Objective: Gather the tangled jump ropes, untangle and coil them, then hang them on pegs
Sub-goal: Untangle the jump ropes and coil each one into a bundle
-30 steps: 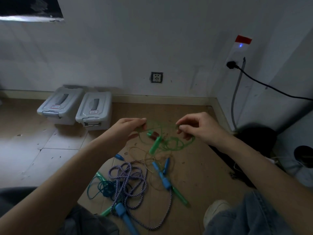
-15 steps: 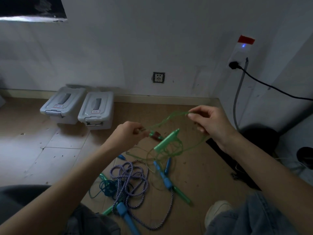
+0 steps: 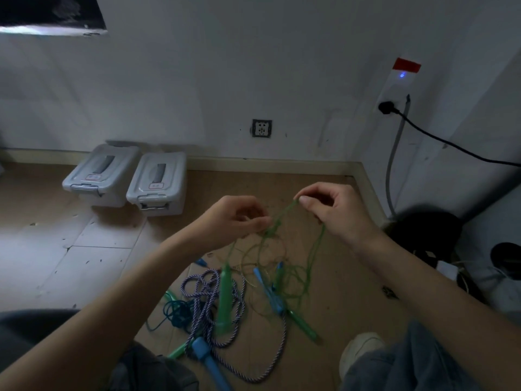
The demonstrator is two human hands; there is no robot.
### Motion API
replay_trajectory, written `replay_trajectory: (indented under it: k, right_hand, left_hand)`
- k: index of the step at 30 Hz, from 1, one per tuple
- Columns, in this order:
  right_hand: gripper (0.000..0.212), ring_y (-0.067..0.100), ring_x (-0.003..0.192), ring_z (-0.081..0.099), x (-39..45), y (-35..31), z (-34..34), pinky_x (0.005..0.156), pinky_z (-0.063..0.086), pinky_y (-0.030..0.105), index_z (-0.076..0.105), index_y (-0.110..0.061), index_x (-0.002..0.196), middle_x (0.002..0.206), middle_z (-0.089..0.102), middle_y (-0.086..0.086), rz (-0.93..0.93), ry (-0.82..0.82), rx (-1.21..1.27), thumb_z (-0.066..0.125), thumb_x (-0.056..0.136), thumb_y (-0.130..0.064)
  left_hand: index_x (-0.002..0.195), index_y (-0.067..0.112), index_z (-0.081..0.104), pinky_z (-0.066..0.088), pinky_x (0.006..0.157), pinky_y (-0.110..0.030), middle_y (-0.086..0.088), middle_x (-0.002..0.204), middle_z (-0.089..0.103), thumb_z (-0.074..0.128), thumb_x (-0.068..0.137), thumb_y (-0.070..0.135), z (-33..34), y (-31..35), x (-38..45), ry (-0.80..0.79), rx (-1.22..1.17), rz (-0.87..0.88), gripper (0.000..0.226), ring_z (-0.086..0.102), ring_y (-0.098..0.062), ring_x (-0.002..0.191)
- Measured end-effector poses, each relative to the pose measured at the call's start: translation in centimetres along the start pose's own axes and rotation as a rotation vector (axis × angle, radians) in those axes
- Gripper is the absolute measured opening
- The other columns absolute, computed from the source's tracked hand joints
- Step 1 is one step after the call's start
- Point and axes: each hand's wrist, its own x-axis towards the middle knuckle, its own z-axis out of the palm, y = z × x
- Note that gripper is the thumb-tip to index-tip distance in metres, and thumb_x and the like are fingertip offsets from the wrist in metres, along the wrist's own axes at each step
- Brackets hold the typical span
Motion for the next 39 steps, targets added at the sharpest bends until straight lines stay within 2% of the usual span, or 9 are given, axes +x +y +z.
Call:
replay_trajectory:
  k: [8,11,14,19,23,28,32,35,39]
  right_hand:
    - [0.021,0.002,0.043,0.051,0.5,0.4,-0.5,0.046,0.042,0.019,0.063,-0.02,0.074,0.056,0.064,-0.004,0.126,0.093,0.075,0.055,0.09,-0.008]
    - [0.019,0.008,0.042,0.052,0.5,0.5,-0.9,0.044,0.043,0.02,0.056,-0.017,0.079,0.063,0.069,-0.002,0.2,0.094,0.142,0.048,0.095,-0.011]
    - [0.018,0.008,0.047,0.054,0.2,0.2,-0.8,0.046,0.042,0.02,0.056,-0.017,0.081,0.072,0.07,-0.001,0.174,0.023,0.223,0.046,0.096,-0.011]
    - [0.022,0.01,0.067,0.056,0.0,-0.8,-0.8,0.058,0.045,0.019,0.064,-0.024,0.08,0.087,0.07,0.001,0.063,-0.192,0.367,0.052,0.092,-0.012]
    - [0.014,0.01,0.075,0.056,-0.2,-1.3,-0.4,0.066,0.046,0.021,0.07,-0.027,0.075,0.1,0.062,0.021,0.047,-0.337,0.46,0.058,0.081,-0.021]
    - [0.026,0.008,0.07,0.055,0.6,-1.1,-1.8,0.06,0.044,0.019,0.061,-0.013,0.065,0.085,0.067,-0.001,0.111,-0.231,0.583,0.048,0.085,-0.004]
    - [0.021,0.011,0.07,0.049,0.5,-0.7,-1.4,0.067,0.04,0.023,0.053,-0.013,0.055,0.073,0.055,0.002,0.078,-0.199,0.255,0.049,0.076,-0.015]
    - [0.023,0.015,0.067,0.052,0.0,-0.3,-0.7,0.071,0.041,0.034,0.059,-0.013,0.058,0.07,0.061,0.01,0.017,-0.442,-0.139,0.049,0.074,-0.026]
    - [0.013,0.02,0.077,0.068,-0.7,-0.2,-0.3,0.067,0.055,0.031,0.066,-0.021,0.09,0.092,0.069,0.004,0.15,-0.641,-0.049,0.054,0.092,-0.022]
  left_hand:
    - [0.096,0.031,0.057,0.049,0.051,-0.013,0.014,0.095,0.059,0.069,0.078,0.021,-1.2,-0.7,-0.5,0.14,0.125,-0.047,0.024,0.065,-0.003,0.056]
    - [0.086,0.024,0.061,0.049,0.047,-0.014,0.006,0.074,0.069,0.065,0.072,0.033,-1.3,0.0,-0.7,0.093,-0.105,-0.1,0.017,0.064,-0.005,0.053]
    - [0.102,0.02,0.058,0.052,0.048,-0.02,0.003,0.087,0.071,0.059,0.075,0.037,-0.5,0.6,-0.7,-0.008,-0.262,-0.174,0.031,0.068,-0.015,0.059]
    - [0.131,0.029,0.043,0.057,0.069,-0.028,0.002,0.117,0.05,0.065,0.082,0.019,0.6,0.7,-0.5,0.074,0.156,-0.019,0.055,0.062,-0.009,0.09]
    - [0.115,0.013,0.056,0.05,0.086,-0.028,-0.007,0.111,0.057,0.07,0.076,0.012,0.8,1.2,-0.3,0.059,-0.008,0.017,0.041,0.058,-0.018,0.1]
    - [0.086,0.003,0.056,0.052,0.07,-0.016,0.0,0.078,0.07,0.063,0.07,0.025,-0.3,1.0,-0.9,-0.04,-0.493,-0.102,0.028,0.068,-0.012,0.08]
    - [0.084,0.007,0.056,0.055,0.062,-0.023,-0.001,0.073,0.069,0.051,0.085,0.028,-0.9,0.8,-0.5,0.074,-0.794,-0.228,0.021,0.069,-0.015,0.07]
    - [0.085,0.011,0.051,0.053,0.053,-0.022,0.0,0.067,0.066,0.044,0.094,0.023,-1.2,1.4,-0.4,0.19,-0.869,-0.258,0.016,0.065,-0.012,0.058]
    - [0.098,0.007,0.048,0.051,0.049,-0.02,-0.006,0.07,0.06,0.041,0.096,0.021,-0.8,2.2,-0.9,0.215,-0.704,-0.182,0.016,0.063,-0.012,0.055]
